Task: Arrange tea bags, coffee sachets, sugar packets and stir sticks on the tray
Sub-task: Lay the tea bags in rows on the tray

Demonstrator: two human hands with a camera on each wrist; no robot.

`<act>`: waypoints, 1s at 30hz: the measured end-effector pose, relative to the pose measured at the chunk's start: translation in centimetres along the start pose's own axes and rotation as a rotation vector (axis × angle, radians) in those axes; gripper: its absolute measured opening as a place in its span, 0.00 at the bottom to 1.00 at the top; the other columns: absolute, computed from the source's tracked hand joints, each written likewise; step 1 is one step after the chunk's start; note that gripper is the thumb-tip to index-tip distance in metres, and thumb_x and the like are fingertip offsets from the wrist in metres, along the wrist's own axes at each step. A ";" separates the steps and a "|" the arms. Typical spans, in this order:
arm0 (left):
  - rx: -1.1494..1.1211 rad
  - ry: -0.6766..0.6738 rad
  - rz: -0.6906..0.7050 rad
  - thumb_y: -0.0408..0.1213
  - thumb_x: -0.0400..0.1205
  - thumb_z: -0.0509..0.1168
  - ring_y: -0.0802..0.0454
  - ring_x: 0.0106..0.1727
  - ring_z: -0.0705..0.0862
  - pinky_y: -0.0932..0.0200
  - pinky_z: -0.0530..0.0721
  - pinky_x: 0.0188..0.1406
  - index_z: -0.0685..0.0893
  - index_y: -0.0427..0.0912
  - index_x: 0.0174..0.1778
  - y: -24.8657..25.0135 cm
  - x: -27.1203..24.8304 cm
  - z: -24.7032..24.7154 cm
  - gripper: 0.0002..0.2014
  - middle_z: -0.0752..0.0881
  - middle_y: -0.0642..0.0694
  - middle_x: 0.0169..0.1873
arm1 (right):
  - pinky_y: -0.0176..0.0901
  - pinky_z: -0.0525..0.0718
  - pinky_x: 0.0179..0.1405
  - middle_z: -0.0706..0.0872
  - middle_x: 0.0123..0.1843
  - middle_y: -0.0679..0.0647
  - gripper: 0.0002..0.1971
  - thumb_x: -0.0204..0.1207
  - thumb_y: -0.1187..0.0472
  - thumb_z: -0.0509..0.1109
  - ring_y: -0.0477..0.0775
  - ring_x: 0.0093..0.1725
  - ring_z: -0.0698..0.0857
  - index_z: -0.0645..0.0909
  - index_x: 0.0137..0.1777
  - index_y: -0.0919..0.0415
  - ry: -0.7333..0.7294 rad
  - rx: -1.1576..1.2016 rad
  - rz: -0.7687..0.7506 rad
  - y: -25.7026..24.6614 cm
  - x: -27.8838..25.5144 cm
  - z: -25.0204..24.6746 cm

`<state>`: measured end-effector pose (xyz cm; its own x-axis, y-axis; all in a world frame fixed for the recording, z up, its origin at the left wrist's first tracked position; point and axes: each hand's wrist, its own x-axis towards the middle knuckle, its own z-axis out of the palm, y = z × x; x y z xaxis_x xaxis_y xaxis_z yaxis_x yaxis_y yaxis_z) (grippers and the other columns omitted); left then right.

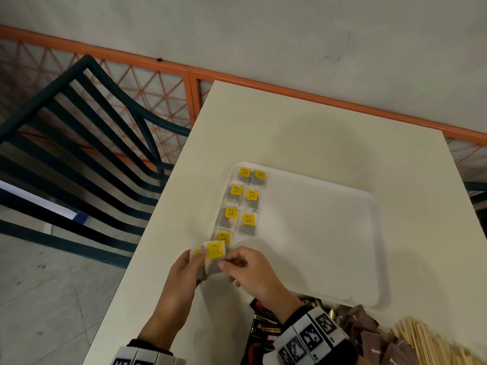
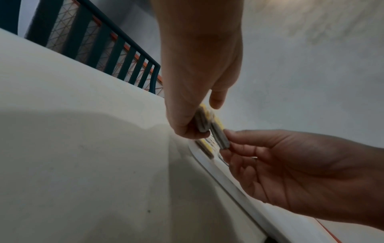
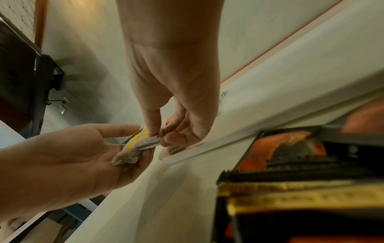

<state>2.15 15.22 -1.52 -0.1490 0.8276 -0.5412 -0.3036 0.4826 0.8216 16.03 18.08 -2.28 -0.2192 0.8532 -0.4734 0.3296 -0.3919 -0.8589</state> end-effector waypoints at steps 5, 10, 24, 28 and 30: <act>-0.010 0.039 0.010 0.37 0.84 0.59 0.50 0.45 0.87 0.63 0.83 0.44 0.87 0.40 0.48 -0.1 -0.1 -0.2 0.10 0.91 0.46 0.39 | 0.30 0.79 0.35 0.84 0.34 0.48 0.05 0.71 0.56 0.74 0.43 0.31 0.80 0.81 0.40 0.55 0.225 -0.077 0.062 1.2 0.4 -1.8; 0.040 0.061 0.043 0.33 0.82 0.62 0.53 0.44 0.85 0.61 0.82 0.46 0.87 0.46 0.43 0.2 -0.4 -0.2 0.09 0.90 0.48 0.39 | 0.20 0.71 0.29 0.83 0.36 0.45 0.07 0.72 0.54 0.73 0.41 0.36 0.79 0.85 0.45 0.57 0.330 -0.253 0.072 1.5 0.6 -2.8; 0.355 0.071 0.201 0.31 0.73 0.73 0.54 0.39 0.87 0.67 0.82 0.40 0.86 0.47 0.43 0.3 0.7 0.3 0.07 0.90 0.48 0.37 | 0.38 0.78 0.41 0.81 0.35 0.44 0.08 0.73 0.53 0.71 0.47 0.39 0.81 0.81 0.42 0.57 0.302 -0.275 0.068 1.1 0.8 -2.7; 0.455 0.026 0.241 0.31 0.74 0.72 0.54 0.39 0.87 0.70 0.81 0.42 0.85 0.52 0.41 0.5 1.2 1.0 0.09 0.90 0.50 0.36 | 0.27 0.74 0.32 0.80 0.33 0.42 0.07 0.75 0.53 0.70 0.42 0.34 0.79 0.81 0.43 0.56 0.321 -0.299 0.024 1.0 0.0 -3.6; 0.527 0.022 0.272 0.30 0.75 0.72 0.55 0.39 0.85 0.76 0.79 0.38 0.83 0.52 0.40 0.5 1.7 1.2 0.10 0.88 0.51 0.36 | 0.23 0.73 0.29 0.80 0.33 0.41 0.06 0.76 0.54 0.69 0.39 0.32 0.78 0.81 0.44 0.56 0.295 -0.329 0.003 0.9 -0.6 -4.3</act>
<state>2.86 17.16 -1.82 -0.1768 0.9382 -0.2975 0.2554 0.3356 0.9067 20.38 18.66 -1.89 0.0381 0.9326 -0.3589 0.6153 -0.3049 -0.7270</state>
